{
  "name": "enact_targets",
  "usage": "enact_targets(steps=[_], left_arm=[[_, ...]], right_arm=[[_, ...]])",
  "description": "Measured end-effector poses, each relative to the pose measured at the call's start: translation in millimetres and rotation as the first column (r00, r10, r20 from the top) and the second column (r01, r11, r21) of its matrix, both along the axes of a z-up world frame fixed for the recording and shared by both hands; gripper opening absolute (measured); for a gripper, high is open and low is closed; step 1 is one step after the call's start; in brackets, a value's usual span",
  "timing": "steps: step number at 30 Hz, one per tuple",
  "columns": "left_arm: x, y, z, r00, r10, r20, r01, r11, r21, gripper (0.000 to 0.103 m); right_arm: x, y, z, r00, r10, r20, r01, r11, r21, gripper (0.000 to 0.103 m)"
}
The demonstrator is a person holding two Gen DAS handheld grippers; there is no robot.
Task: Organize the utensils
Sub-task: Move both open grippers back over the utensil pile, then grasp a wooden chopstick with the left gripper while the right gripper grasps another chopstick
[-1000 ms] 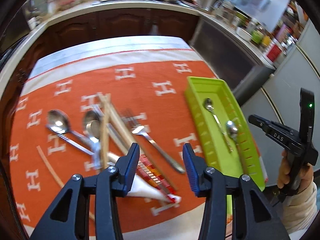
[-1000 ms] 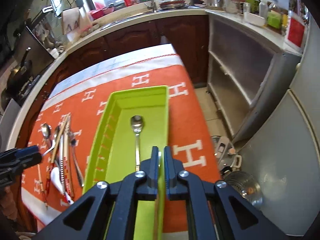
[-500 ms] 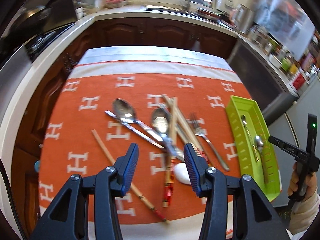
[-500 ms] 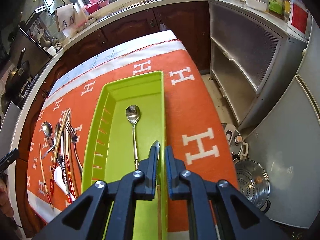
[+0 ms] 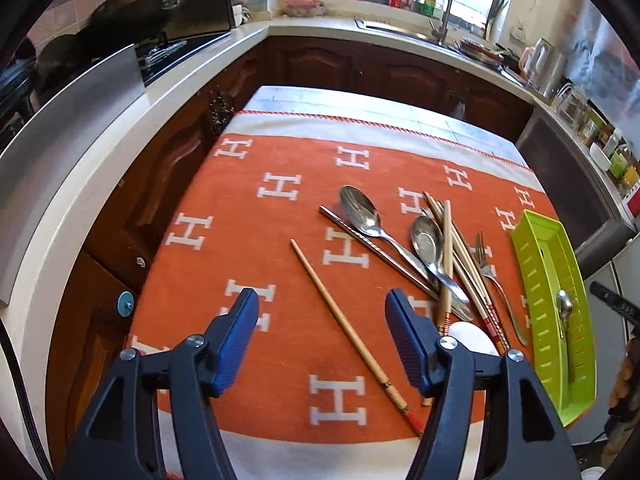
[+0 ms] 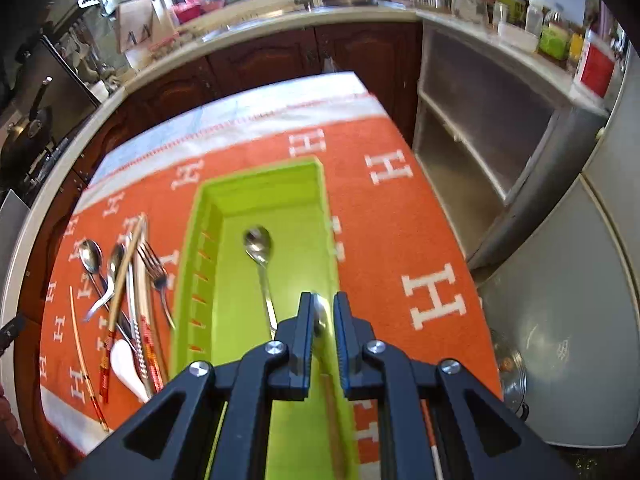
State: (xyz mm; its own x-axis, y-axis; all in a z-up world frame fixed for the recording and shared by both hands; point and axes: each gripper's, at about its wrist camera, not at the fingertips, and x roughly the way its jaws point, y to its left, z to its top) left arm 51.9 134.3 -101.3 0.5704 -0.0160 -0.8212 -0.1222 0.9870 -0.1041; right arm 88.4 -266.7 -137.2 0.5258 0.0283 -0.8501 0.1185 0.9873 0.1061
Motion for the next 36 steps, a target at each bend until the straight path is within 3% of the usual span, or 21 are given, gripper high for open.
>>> enact_targets(steps=[4,8,15,23,26,28,29,30,31,36], left_arm=[[1,8,-10,1.000,0.010,-0.020,-0.011,0.999,-0.035,0.064],[6,11,-27,0.997,0.023,-0.068,-0.029,0.996,-0.081,0.064],[15,-3,-61,0.990,0.014,-0.139,-0.032,0.991,-0.127,0.064],[21,-34,-89,0.983,0.019,-0.184,-0.029,0.998,-0.053,0.063],[20,-41,-90,0.986,0.020,-0.168,-0.015,0.999,0.030,0.053],[20,-42,-91,0.988,0.015,-0.156,-0.004,0.998,0.069,0.034],[20,-41,-90,0.988,0.008,-0.153,0.002,0.998,0.068,0.029],[20,-40,-90,0.988,0.002,-0.151,0.008,0.998,0.069,0.015],[20,-38,-90,0.989,-0.002,-0.150,0.013,0.998,0.068,0.010],[18,-28,-91,0.990,-0.042,-0.133,0.048,0.998,0.040,0.005]], right_arm=[[-3,19,19,0.998,0.022,0.066,-0.022,1.000,0.002,0.011],[-4,50,33,0.988,0.102,0.117,-0.109,0.993,0.051,0.011],[-5,117,39,0.938,0.262,0.227,-0.291,0.951,0.103,0.020],[16,159,8,0.937,0.335,0.102,-0.348,0.922,0.171,0.020],[18,165,-4,0.932,0.356,0.071,-0.363,0.912,0.191,0.020],[21,167,-13,0.931,0.362,0.047,-0.363,0.907,0.215,0.020],[24,168,-17,0.931,0.363,0.034,-0.361,0.905,0.226,0.020],[28,170,-23,0.933,0.360,0.019,-0.354,0.903,0.243,0.020],[30,171,-27,0.935,0.355,0.009,-0.346,0.904,0.253,0.020],[43,180,-42,0.932,0.362,-0.027,-0.341,0.899,0.274,0.020]])
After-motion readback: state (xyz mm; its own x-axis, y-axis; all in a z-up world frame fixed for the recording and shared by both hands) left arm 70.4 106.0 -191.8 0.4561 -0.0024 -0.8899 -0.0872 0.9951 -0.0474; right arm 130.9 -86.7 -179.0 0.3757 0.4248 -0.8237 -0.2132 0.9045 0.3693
